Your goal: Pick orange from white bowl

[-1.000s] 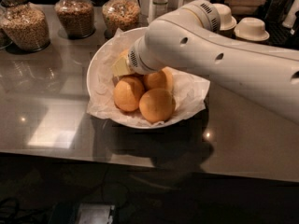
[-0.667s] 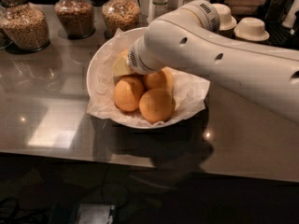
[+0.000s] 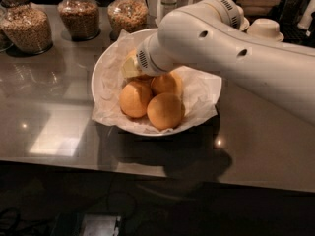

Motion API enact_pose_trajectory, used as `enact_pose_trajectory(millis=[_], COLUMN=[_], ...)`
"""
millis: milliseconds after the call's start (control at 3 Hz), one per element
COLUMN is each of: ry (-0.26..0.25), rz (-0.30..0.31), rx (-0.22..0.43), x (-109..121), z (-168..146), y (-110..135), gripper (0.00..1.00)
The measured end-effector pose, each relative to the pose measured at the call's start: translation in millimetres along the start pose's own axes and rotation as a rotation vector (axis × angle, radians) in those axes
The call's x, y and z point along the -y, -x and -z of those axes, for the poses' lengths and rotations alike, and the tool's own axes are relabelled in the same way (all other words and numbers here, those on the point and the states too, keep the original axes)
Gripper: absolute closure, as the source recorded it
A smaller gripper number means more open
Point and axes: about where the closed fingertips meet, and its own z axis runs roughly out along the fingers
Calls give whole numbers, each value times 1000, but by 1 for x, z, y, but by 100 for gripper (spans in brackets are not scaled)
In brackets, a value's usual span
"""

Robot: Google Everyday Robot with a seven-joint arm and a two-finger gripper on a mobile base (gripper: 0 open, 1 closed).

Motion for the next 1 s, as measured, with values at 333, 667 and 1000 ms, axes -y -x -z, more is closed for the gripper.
enact_pose_trajectory(millis=[333,667,1000], ry=[54,86,105], rz=[23,63,80], rx=[39,88,128], x=[-6,-14,-11], z=[48,103,152], y=[9,11,2], gripper=[100,100,100])
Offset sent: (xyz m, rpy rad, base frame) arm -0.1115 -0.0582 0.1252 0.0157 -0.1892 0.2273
